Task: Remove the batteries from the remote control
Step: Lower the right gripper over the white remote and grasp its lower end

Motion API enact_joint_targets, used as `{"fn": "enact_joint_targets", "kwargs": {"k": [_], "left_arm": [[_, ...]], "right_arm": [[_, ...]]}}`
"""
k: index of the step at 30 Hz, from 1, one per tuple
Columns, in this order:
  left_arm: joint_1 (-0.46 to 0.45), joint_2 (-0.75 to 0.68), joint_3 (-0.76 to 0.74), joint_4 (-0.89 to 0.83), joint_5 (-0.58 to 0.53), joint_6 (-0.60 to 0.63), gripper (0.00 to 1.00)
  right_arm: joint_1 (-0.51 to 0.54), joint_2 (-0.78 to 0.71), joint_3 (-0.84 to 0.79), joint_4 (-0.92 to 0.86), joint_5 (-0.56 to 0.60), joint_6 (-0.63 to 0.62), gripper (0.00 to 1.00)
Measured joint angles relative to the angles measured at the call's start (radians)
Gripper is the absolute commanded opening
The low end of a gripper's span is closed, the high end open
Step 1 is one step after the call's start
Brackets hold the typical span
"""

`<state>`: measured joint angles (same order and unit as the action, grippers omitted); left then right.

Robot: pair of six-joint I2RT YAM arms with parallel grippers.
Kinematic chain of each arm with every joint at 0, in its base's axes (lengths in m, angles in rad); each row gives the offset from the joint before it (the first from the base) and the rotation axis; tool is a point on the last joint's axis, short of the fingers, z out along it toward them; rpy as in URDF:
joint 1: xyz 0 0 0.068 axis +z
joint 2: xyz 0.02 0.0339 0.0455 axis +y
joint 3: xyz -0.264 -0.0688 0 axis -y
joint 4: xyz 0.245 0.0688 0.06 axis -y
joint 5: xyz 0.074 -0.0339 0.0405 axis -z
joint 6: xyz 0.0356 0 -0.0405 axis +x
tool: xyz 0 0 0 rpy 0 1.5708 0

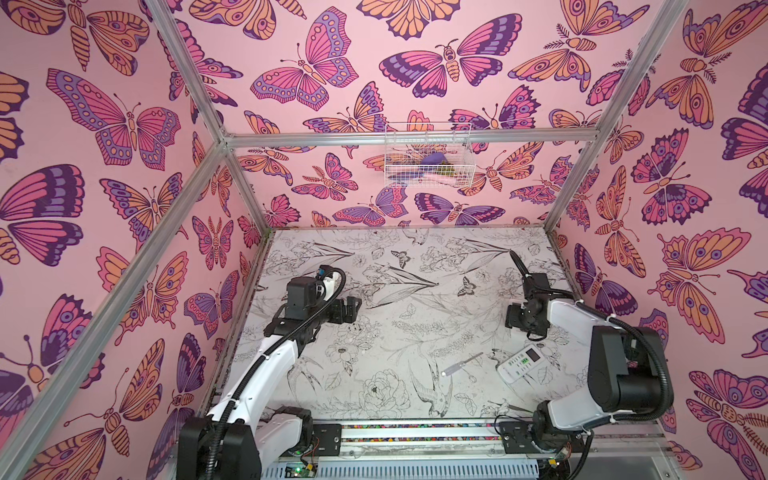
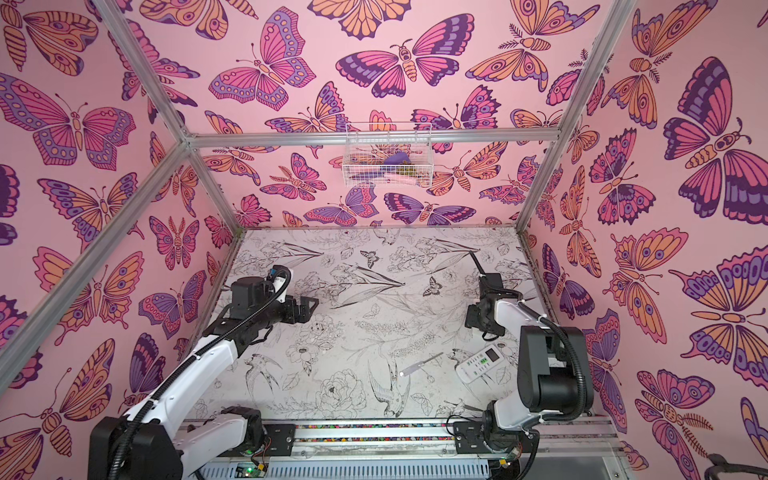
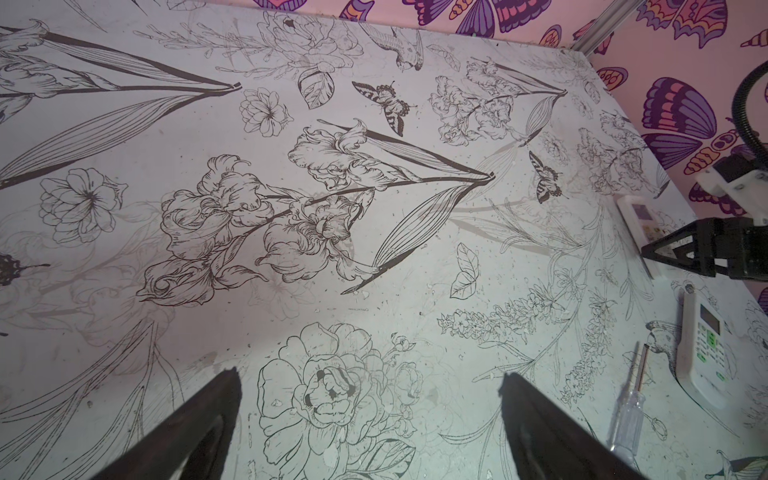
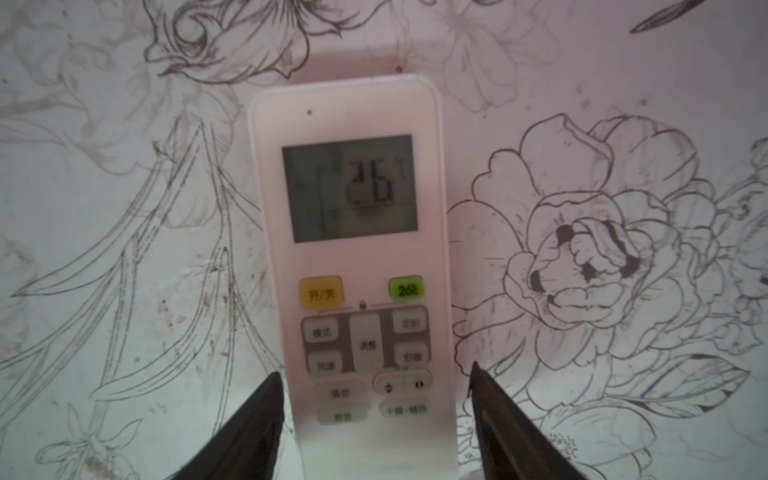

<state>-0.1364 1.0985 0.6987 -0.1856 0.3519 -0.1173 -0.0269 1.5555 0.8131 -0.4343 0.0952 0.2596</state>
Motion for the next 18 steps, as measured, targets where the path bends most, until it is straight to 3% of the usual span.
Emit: {"fn": "enact_joint_targets", "kwargs": {"k": [18], "left_arm": [[0.013,-0.004,-0.002,0.005,0.000,-0.001,0.99]], "right_arm": [[0.000,0.045,0.039,0.001,-0.019,-0.029,0.49]]}}
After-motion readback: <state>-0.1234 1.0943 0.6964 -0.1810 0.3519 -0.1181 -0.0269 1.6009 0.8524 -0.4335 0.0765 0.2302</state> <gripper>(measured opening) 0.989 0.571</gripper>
